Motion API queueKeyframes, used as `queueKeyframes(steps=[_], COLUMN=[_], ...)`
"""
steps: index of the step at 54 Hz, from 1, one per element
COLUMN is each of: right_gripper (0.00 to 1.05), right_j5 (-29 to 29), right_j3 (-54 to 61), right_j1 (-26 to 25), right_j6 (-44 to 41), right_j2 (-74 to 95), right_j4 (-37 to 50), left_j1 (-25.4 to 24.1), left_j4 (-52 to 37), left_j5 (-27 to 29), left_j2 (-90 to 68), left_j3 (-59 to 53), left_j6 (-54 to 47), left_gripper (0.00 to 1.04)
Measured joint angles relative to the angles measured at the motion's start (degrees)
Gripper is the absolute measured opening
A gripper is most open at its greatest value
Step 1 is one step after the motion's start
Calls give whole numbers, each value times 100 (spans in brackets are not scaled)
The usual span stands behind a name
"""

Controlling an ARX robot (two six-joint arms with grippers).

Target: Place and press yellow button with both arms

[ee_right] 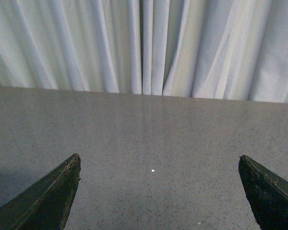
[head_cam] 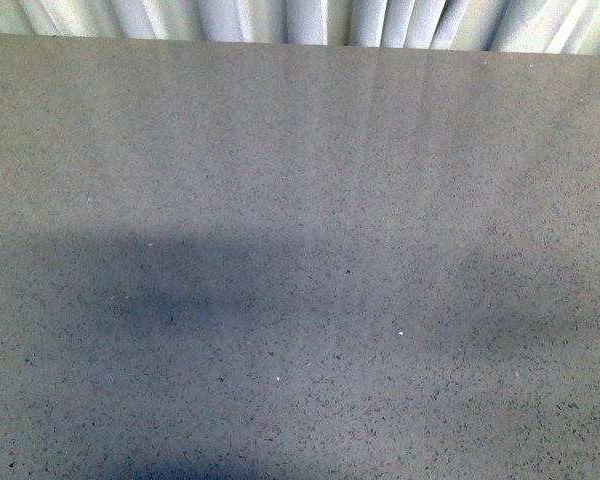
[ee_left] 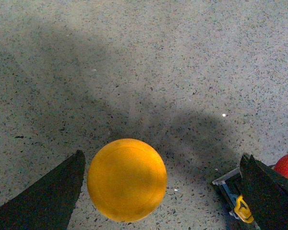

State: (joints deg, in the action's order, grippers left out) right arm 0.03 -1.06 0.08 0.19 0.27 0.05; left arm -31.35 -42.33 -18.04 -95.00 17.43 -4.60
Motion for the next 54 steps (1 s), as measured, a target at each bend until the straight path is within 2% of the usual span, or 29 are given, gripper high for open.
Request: queueKeyframes(steps=[20,31,43,54], right_gripper=[96,96,96,96], right_j5=[0,-2,-2,0], right_j3=[0,0,0,0], right_j1=[0,0,0,0], right_j6=[0,0,0,0], right_j2=[0,0,0,0], right_j4=[0,0,0,0], left_j1=[50,50,52,59], left_j4=[-87,-122,-201,-240], left_j5=[114,140,138,133], left_j2=[-68,-96,-190,-205], left_j3=[0,0,0,0], left_j6=[-9,-33,-55,-85], left_gripper=[95,76,37,34])
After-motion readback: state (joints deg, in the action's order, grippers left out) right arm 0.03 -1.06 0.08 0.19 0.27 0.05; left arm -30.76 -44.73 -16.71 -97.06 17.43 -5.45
